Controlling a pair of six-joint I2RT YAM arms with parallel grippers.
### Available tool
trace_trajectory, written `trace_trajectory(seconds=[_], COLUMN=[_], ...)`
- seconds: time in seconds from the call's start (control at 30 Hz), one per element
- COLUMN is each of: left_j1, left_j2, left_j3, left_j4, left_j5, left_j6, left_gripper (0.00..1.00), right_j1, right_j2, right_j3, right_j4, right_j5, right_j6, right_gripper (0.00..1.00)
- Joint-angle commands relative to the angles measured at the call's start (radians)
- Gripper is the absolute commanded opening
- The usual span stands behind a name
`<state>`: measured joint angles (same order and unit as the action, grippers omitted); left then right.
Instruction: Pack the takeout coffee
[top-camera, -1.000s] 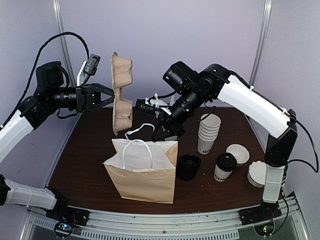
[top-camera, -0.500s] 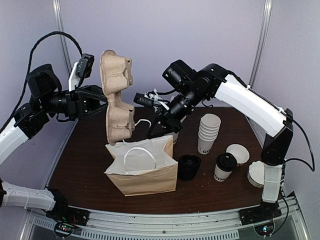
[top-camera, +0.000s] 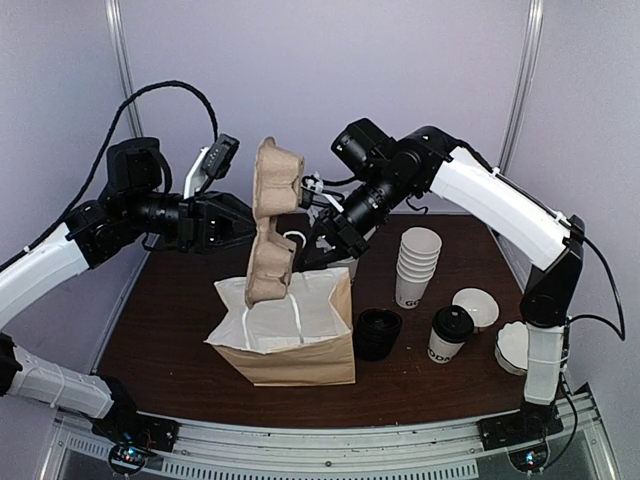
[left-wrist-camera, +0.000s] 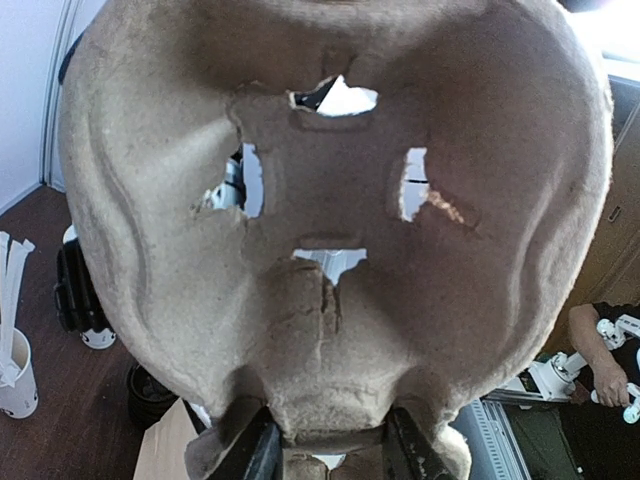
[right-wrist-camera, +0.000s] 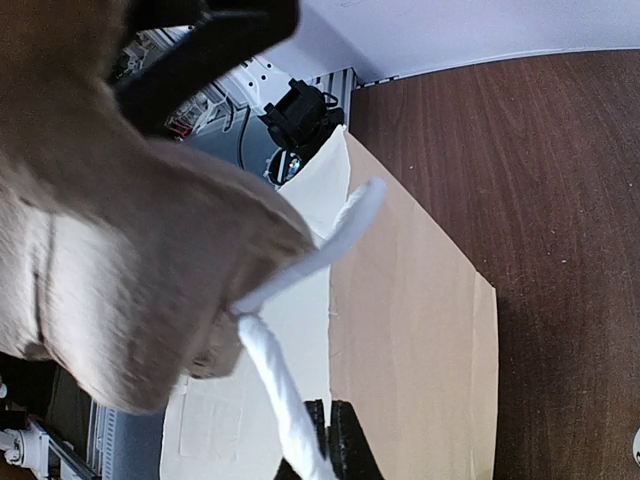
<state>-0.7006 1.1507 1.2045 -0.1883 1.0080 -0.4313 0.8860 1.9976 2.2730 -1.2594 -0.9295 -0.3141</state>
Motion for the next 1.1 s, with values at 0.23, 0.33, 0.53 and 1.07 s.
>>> trace_trajectory(seconds=[0.23,0.33,0.53,1.07], left_j1=[-0.001,-0.002,-0.002,-0.041], left_j2=[0.083,0.101,0.126,0.069], left_j3=[0.116,0.165,0.160,0.053], left_j4=[-0.004,-0.013,0.016,-0.143], left_j5=[0.052,0.061,0.052,0.048], left_j6=[0.046,0.065,0.085,0.127], left_gripper=[0.33,0.33,0.33,0.33], right_j1=[0.006,0.014,0.016,-0.005], right_j2=[0.025,0.033,0.038,0.024], right_j3=[0.006,0.009,0.023,0.032], right_j4=[-0.023,-0.024,-0.030,-0.034], right_j5=[-0.074,-0.075,-0.085,-0.068], right_j6=[-0.035,-0.037,-0.041,-0.045], right_gripper=[0.00,0.00,0.00,0.00])
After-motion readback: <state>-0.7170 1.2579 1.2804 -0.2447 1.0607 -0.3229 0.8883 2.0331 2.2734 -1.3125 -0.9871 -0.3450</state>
